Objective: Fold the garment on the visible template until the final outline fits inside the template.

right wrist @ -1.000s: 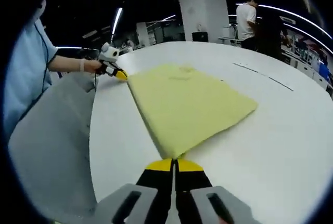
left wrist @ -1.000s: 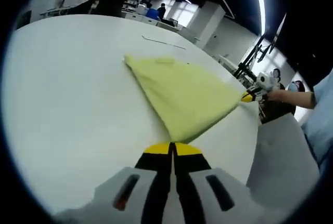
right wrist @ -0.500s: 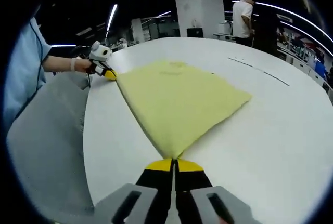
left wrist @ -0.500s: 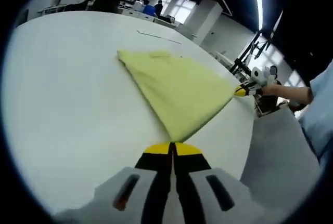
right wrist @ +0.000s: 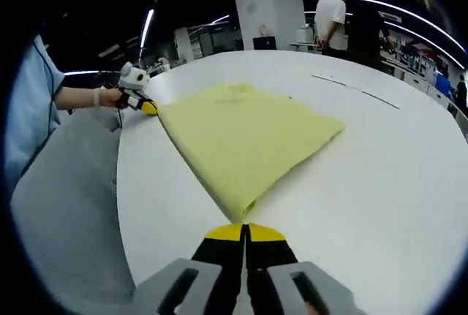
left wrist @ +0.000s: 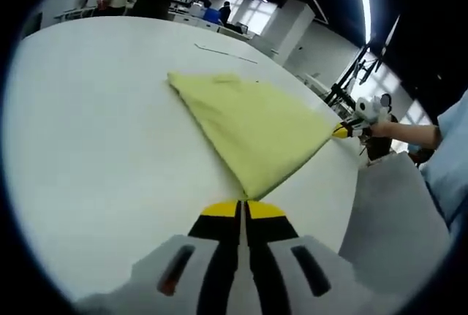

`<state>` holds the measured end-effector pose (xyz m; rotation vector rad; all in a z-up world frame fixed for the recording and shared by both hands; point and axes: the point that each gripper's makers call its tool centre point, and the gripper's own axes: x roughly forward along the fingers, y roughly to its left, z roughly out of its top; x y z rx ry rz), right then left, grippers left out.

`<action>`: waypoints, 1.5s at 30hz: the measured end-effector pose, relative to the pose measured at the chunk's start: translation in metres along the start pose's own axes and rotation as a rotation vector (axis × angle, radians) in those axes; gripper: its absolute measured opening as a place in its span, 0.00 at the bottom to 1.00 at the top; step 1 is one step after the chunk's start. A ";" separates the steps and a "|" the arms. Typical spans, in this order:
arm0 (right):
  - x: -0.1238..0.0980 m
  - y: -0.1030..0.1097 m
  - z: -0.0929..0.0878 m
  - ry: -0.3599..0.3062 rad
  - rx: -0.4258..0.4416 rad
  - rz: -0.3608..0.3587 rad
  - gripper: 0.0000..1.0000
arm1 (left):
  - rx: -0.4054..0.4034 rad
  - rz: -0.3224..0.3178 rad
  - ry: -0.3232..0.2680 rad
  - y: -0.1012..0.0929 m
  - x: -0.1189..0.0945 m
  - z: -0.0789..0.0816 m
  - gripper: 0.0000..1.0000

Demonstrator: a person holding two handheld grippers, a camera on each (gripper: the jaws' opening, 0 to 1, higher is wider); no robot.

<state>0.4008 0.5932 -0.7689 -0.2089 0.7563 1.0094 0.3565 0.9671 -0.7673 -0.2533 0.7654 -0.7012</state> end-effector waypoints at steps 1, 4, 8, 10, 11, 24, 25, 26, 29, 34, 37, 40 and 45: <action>-0.002 0.000 0.002 -0.015 0.017 -0.003 0.00 | 0.011 0.004 -0.014 0.000 -0.002 0.004 0.04; -0.010 -0.002 0.008 -0.045 0.025 -0.029 0.05 | 0.039 0.038 -0.028 0.005 -0.007 0.010 0.17; -0.018 -0.003 0.017 -0.074 0.015 -0.055 0.19 | 0.094 0.059 -0.050 0.005 -0.013 0.021 0.32; -0.018 -0.004 0.022 -0.095 0.047 -0.075 0.28 | 0.112 0.061 -0.069 0.003 -0.014 0.026 0.38; -0.018 -0.004 0.023 -0.099 0.040 -0.079 0.35 | 0.126 0.065 -0.074 0.003 -0.015 0.028 0.42; -0.007 -0.001 0.037 -0.145 0.104 -0.163 1.00 | 0.229 0.106 -0.093 -0.002 -0.011 0.031 0.99; -0.005 0.001 0.037 -0.151 0.114 -0.157 1.00 | 0.228 0.106 -0.092 -0.003 -0.011 0.030 0.99; -0.004 0.002 0.038 -0.156 0.114 -0.155 1.00 | 0.221 0.110 -0.089 -0.002 -0.010 0.030 0.99; -0.003 0.005 0.039 -0.164 0.126 -0.152 1.00 | 0.196 0.117 -0.107 -0.004 -0.009 0.034 0.98; -0.006 0.014 0.041 -0.152 0.119 -0.139 1.00 | 0.193 0.138 -0.161 -0.004 -0.013 0.047 0.96; -0.009 0.016 0.039 -0.152 0.126 -0.140 0.99 | 0.182 0.144 -0.178 -0.002 -0.012 0.052 0.95; -0.013 0.017 0.036 -0.151 0.139 -0.152 0.98 | 0.179 0.140 -0.191 -0.003 -0.011 0.052 0.94; -0.017 0.016 0.035 -0.185 0.170 -0.176 0.97 | 0.174 0.132 -0.183 -0.008 -0.006 0.045 0.93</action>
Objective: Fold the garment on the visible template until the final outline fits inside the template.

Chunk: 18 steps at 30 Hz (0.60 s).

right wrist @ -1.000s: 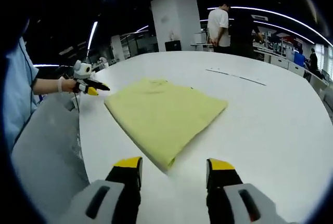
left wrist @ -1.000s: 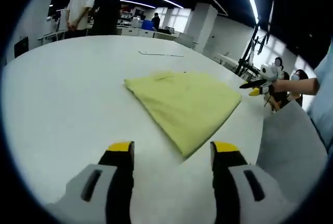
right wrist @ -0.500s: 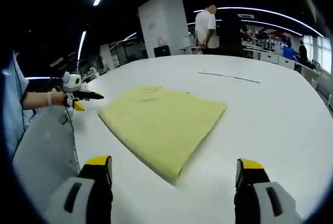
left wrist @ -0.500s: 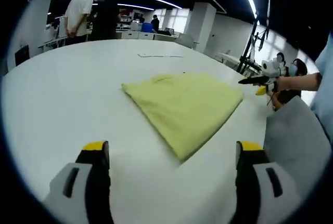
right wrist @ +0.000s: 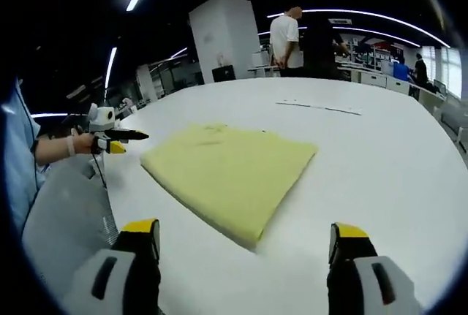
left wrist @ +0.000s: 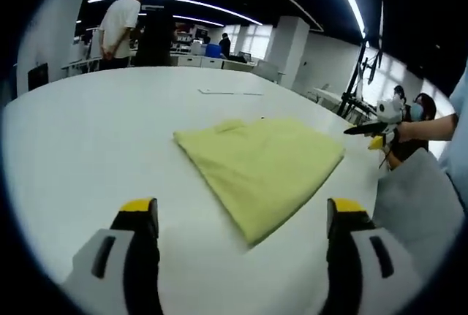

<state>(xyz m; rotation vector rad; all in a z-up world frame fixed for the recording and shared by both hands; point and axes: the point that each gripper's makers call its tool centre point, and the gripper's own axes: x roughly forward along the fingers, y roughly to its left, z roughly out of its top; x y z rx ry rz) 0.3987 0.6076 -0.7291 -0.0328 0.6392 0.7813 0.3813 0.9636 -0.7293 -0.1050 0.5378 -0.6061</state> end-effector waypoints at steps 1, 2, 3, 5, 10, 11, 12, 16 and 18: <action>-0.001 0.001 -0.001 0.000 0.000 -0.004 0.96 | -0.006 -0.004 -0.004 -0.001 0.000 0.000 0.92; -0.001 0.001 -0.001 -0.002 -0.001 -0.006 0.95 | -0.010 -0.006 -0.006 -0.003 0.000 -0.001 0.91; -0.002 0.002 -0.001 -0.005 0.000 -0.006 0.96 | -0.012 -0.009 -0.006 -0.005 0.000 -0.002 0.91; -0.003 0.003 0.000 -0.011 0.006 -0.005 0.96 | -0.014 -0.010 0.001 -0.007 0.001 -0.004 0.92; -0.006 0.003 -0.001 -0.009 0.007 -0.011 0.96 | -0.022 -0.016 0.006 -0.008 0.002 -0.006 0.91; -0.006 0.002 0.000 -0.009 0.006 -0.013 0.96 | -0.020 -0.014 0.001 -0.007 0.002 -0.005 0.91; -0.006 0.002 0.000 -0.009 0.007 -0.014 0.96 | -0.021 -0.012 -0.001 -0.007 0.001 -0.005 0.91; -0.007 0.003 0.001 -0.019 0.010 -0.017 0.97 | -0.025 -0.012 -0.001 -0.006 0.000 -0.004 0.91; -0.007 0.004 0.002 -0.023 0.009 -0.015 0.97 | -0.015 -0.013 0.005 -0.006 -0.001 -0.004 0.91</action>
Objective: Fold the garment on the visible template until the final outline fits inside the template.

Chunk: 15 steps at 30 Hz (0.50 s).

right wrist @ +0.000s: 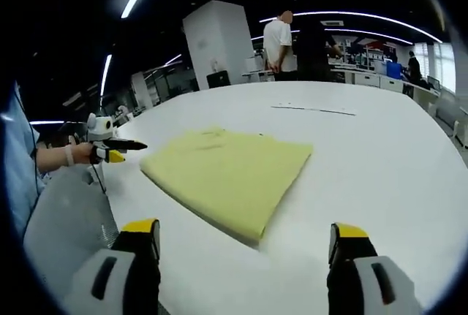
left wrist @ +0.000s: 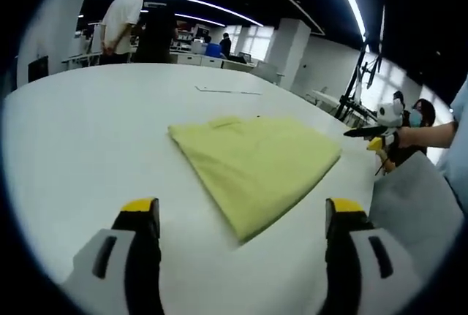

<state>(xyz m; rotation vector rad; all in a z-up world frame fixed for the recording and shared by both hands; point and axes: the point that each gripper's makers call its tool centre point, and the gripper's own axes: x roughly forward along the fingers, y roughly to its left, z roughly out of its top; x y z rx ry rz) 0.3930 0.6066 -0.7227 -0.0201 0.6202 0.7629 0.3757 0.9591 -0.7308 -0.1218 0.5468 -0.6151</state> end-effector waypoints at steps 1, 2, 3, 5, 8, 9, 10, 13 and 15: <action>0.000 0.000 0.000 -0.001 -0.002 -0.001 0.97 | 0.003 0.000 0.003 0.000 -0.001 0.000 0.92; 0.000 0.000 0.001 -0.001 -0.003 -0.002 0.97 | 0.006 0.000 0.003 0.001 -0.001 0.001 0.92; 0.000 0.000 0.001 -0.002 -0.004 -0.002 0.98 | 0.005 0.001 0.002 0.002 -0.002 0.001 0.92; 0.000 -0.001 0.002 -0.004 -0.003 -0.003 0.98 | 0.001 0.001 0.000 0.002 -0.003 0.002 0.92; -0.001 -0.001 0.006 -0.013 -0.003 -0.006 0.98 | 0.004 0.001 0.003 -0.001 -0.005 0.002 0.91; -0.001 -0.001 0.007 -0.013 -0.006 -0.006 0.98 | 0.002 -0.001 0.003 -0.002 -0.005 0.002 0.91; -0.001 -0.001 0.008 -0.014 -0.007 -0.007 0.98 | 0.000 -0.001 0.004 -0.003 -0.006 0.003 0.91; 0.000 0.000 0.009 -0.017 -0.009 -0.003 0.98 | 0.003 -0.001 -0.004 -0.006 -0.007 0.004 0.91; 0.000 0.001 0.009 -0.015 -0.011 -0.002 0.98 | -0.001 -0.002 -0.006 -0.007 -0.007 0.005 0.91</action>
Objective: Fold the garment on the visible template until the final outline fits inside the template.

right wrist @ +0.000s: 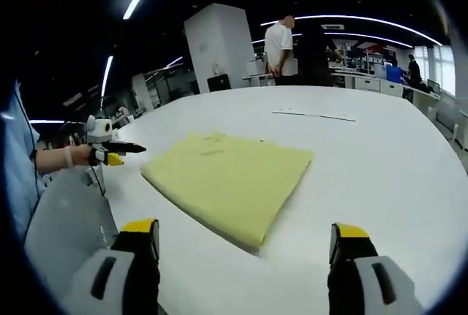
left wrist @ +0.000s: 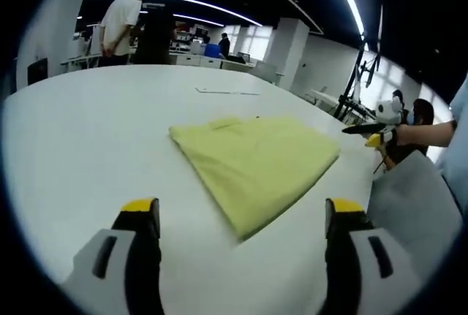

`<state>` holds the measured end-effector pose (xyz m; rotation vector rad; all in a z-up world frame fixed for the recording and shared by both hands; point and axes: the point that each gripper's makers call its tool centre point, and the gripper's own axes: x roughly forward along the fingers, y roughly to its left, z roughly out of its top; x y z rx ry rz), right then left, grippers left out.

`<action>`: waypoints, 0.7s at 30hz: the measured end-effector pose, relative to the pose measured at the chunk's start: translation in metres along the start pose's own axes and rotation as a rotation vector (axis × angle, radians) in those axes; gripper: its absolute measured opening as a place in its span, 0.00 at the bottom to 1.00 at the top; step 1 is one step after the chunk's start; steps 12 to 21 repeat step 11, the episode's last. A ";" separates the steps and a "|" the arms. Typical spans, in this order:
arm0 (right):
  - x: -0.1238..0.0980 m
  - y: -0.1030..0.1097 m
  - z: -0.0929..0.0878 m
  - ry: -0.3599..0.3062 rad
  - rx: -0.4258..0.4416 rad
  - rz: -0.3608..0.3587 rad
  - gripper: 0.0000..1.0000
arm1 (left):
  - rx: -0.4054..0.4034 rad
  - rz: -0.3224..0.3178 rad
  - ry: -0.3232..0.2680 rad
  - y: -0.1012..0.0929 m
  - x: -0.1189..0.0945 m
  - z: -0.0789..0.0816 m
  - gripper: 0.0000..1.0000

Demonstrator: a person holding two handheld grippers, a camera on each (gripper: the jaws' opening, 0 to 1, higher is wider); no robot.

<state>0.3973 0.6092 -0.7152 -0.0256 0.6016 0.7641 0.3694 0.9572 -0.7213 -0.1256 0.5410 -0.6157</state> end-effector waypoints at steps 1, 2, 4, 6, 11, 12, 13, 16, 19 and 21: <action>0.000 0.001 0.000 0.002 -0.003 0.000 0.98 | -0.001 0.000 0.000 -0.001 -0.001 0.000 0.91; -0.001 0.001 0.000 0.001 -0.005 0.000 0.98 | -0.001 0.001 -0.002 -0.002 -0.001 0.000 0.91; -0.003 0.002 0.000 -0.005 -0.003 0.000 0.98 | 0.000 0.001 0.000 -0.002 -0.001 -0.001 0.91; -0.005 0.002 0.000 -0.014 0.001 -0.003 0.97 | 0.001 0.002 0.001 -0.004 -0.003 0.000 0.91; -0.008 0.004 0.001 -0.033 0.014 -0.008 0.97 | 0.000 0.004 -0.006 -0.007 -0.006 0.006 0.90; -0.008 0.004 0.001 -0.033 0.014 -0.008 0.97 | 0.000 0.004 -0.006 -0.007 -0.006 0.006 0.90; -0.008 0.004 0.001 -0.033 0.014 -0.008 0.97 | 0.000 0.004 -0.006 -0.007 -0.006 0.006 0.90; -0.008 0.004 0.001 -0.033 0.014 -0.008 0.97 | 0.000 0.004 -0.006 -0.007 -0.006 0.006 0.90; -0.008 0.004 0.001 -0.033 0.014 -0.008 0.97 | 0.000 0.004 -0.006 -0.007 -0.006 0.006 0.90; -0.008 0.004 0.001 -0.033 0.014 -0.008 0.97 | 0.000 0.004 -0.006 -0.007 -0.006 0.006 0.90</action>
